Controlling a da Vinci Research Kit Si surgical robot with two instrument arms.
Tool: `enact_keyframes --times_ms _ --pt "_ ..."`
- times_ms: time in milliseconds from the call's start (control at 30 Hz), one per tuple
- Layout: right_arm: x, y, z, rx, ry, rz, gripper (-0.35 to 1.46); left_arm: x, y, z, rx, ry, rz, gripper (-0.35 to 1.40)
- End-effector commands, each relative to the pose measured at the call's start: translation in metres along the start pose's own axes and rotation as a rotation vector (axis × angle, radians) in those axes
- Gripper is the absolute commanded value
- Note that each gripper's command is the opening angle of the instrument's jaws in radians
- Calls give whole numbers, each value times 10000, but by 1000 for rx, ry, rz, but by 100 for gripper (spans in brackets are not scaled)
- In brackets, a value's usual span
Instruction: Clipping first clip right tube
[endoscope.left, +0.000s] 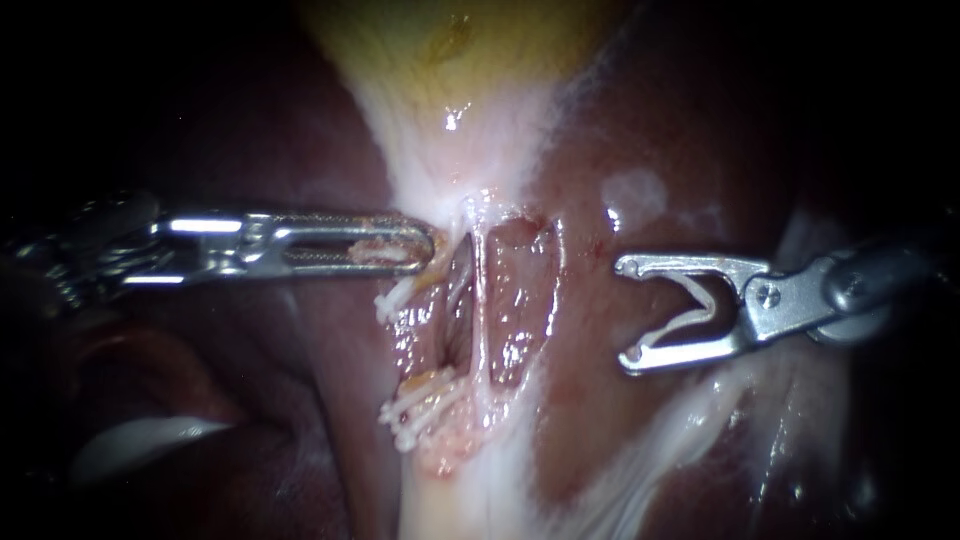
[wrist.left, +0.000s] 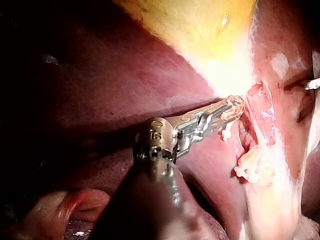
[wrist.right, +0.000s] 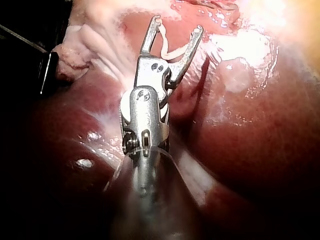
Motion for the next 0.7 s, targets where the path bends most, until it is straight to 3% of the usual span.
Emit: enact_keyframes --times_ms 33,233,500,700 --pt "0 0 0 0 0 0 50 -2 -2 -2 1 1 -1 -35" --pt "0 0 0 0 0 0 50 -22 -16 -28 10 13 -14 -35" --pt "1 -1 0 0 0 0 50 -48 -36 -69 12 -33 -28 -35" --pt "2 -1 2 0 0 0 50 -49 -38 -73 9 -40 -29 -35"
